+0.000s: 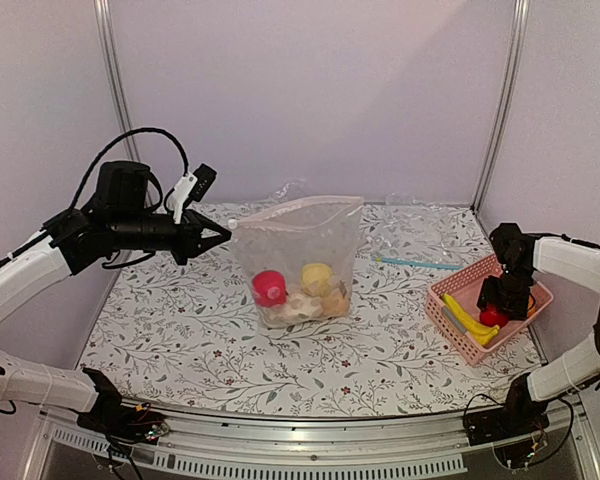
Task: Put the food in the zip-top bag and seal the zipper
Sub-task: Pick up the fake fruit from the bin, then place the fake fruit in the zipper food storage bag.
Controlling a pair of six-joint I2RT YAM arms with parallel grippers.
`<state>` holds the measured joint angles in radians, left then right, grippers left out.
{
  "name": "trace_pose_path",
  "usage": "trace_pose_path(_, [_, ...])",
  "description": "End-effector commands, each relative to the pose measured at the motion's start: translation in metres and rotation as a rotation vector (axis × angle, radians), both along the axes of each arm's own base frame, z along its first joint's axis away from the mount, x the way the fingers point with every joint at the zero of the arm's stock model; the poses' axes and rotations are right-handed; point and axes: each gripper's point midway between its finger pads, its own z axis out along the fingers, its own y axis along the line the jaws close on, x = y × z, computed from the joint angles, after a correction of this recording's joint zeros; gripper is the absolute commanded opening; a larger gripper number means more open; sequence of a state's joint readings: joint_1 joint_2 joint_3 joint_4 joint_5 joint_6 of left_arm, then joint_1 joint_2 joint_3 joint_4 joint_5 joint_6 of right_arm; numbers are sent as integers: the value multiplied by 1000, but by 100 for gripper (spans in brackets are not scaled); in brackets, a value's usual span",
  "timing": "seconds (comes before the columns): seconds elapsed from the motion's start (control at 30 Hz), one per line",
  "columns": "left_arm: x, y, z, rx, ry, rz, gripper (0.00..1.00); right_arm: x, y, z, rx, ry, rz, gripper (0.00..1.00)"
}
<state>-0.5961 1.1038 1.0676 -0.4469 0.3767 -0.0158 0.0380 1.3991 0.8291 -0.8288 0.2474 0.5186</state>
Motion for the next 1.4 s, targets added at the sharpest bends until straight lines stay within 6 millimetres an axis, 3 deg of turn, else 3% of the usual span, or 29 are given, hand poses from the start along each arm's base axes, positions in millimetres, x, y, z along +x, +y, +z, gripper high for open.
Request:
trace_pose_path(0.0, [0, 2, 5, -23, -12, 1, 0, 4, 6, 42, 36, -95, 36, 64])
trace_pose_path(0.23, [-6, -4, 6, -43, -2, -41, 0, -5, 16, 129, 75, -272, 102, 59])
trace_pose_path(0.43, [-8, -8, 6, -51, 5, -59, 0, 2, 69, 202, 184, -462, 273, 58])
trace_pose_path(0.6, [-9, -9, 5, -51, 7, -60, 0, 15, 136, 244, 339, -590, 438, 57])
trace_pose_path(0.7, [-10, -10, 5, -53, 9, -63, 0, 16, 194, 275, 443, -667, 610, 56])
trace_pose_path(0.87, [-11, -11, 5, -52, 5, -63, 0, -1, 277, 330, 536, -786, 908, 56])
trace_pose_path(0.97, [-11, -11, 5, -51, 4, -62, 0, -12, 321, 347, 548, -812, 1061, 56])
trace_pose_path(1.1, [-12, -11, 7, -53, 0, -65, 0, -12, 368, 348, 537, -809, 1207, 57])
trace_pose_path(1.2, [-13, -11, 8, -55, -3, -69, 0, -8, 388, 347, 549, -805, 1252, 57])
trace_pose_path(1.37, [-14, -12, 6, -52, 2, -74, 0, 5, 410, 325, 528, -744, 1267, 56])
